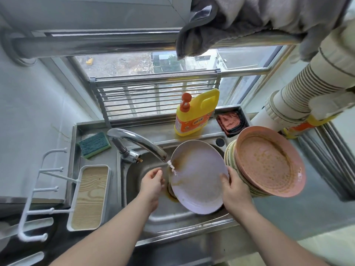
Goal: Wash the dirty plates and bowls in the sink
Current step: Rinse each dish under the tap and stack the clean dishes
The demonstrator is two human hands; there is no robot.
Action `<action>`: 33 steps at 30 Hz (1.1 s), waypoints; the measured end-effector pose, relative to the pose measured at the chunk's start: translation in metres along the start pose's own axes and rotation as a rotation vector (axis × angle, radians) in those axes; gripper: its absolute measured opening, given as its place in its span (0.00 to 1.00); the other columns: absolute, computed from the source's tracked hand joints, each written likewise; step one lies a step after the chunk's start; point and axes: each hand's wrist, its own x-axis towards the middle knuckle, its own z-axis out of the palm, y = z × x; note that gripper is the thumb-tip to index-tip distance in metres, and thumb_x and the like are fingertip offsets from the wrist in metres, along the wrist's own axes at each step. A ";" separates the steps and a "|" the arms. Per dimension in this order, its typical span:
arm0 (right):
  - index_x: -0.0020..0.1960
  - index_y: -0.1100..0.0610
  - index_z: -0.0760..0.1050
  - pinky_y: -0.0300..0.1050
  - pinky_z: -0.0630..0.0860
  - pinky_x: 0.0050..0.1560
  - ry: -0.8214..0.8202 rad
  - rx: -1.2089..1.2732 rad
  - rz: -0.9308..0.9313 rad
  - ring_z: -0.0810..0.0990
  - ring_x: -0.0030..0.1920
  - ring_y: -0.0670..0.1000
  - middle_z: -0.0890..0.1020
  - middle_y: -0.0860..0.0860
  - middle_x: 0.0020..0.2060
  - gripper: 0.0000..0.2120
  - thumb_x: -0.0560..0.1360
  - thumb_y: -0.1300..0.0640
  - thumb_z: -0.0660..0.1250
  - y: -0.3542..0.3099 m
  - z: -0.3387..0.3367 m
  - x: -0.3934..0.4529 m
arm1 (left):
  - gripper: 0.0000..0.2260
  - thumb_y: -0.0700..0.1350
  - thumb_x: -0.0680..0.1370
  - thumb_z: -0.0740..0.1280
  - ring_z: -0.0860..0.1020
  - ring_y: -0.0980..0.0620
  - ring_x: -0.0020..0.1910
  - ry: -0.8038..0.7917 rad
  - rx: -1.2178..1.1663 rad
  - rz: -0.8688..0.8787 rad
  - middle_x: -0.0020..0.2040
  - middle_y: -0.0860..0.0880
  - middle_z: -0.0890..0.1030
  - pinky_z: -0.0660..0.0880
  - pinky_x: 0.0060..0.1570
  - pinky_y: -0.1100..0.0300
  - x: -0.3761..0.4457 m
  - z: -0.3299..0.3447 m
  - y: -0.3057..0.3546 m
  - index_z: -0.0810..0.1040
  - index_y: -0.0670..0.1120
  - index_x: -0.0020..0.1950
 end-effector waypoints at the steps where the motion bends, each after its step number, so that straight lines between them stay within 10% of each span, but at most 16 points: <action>1: 0.61 0.43 0.73 0.46 0.70 0.49 0.034 -0.047 -0.027 0.78 0.49 0.48 0.81 0.42 0.51 0.07 0.87 0.52 0.61 0.000 -0.005 -0.004 | 0.09 0.41 0.86 0.65 0.77 0.52 0.37 0.056 0.000 0.017 0.42 0.47 0.81 0.76 0.38 0.60 0.004 0.010 0.001 0.80 0.39 0.62; 10: 0.72 0.54 0.70 0.50 0.70 0.57 0.150 -0.130 0.016 0.78 0.60 0.58 0.81 0.53 0.62 0.17 0.85 0.51 0.63 0.008 -0.009 -0.012 | 0.28 0.71 0.79 0.62 0.55 0.57 0.20 -0.161 -0.431 -0.446 0.26 0.54 0.59 0.49 0.20 0.70 -0.003 0.068 0.009 0.63 0.51 0.32; 18: 0.73 0.50 0.70 0.49 0.70 0.56 0.100 -0.110 0.130 0.79 0.60 0.59 0.81 0.52 0.60 0.16 0.86 0.49 0.60 0.007 0.000 -0.010 | 0.09 0.36 0.87 0.59 0.74 0.59 0.24 -0.270 -0.461 -0.345 0.36 0.48 0.80 0.75 0.25 0.67 -0.001 0.054 -0.003 0.80 0.42 0.58; 21: 0.69 0.48 0.71 0.50 0.72 0.56 0.095 -0.073 0.152 0.79 0.57 0.57 0.81 0.50 0.57 0.13 0.86 0.51 0.60 0.006 0.008 -0.005 | 0.06 0.42 0.85 0.66 0.72 0.60 0.23 -0.286 -0.415 -0.259 0.35 0.49 0.78 0.71 0.22 0.70 -0.010 0.051 0.007 0.79 0.43 0.50; 27: 0.70 0.48 0.72 0.47 0.70 0.53 0.088 -0.071 0.144 0.79 0.55 0.55 0.82 0.49 0.57 0.14 0.86 0.50 0.61 0.002 0.018 -0.003 | 0.28 0.67 0.83 0.61 0.55 0.58 0.18 -0.237 -0.400 -0.331 0.24 0.54 0.59 0.48 0.21 0.68 -0.007 0.046 0.016 0.63 0.51 0.29; 33: 0.71 0.48 0.72 0.49 0.75 0.56 0.054 -0.047 0.119 0.80 0.58 0.54 0.82 0.48 0.59 0.14 0.86 0.48 0.60 -0.002 0.021 -0.005 | 0.22 0.58 0.88 0.55 0.54 0.57 0.20 -0.266 -0.340 -0.270 0.26 0.54 0.59 0.48 0.19 0.66 -0.010 0.043 0.015 0.67 0.52 0.36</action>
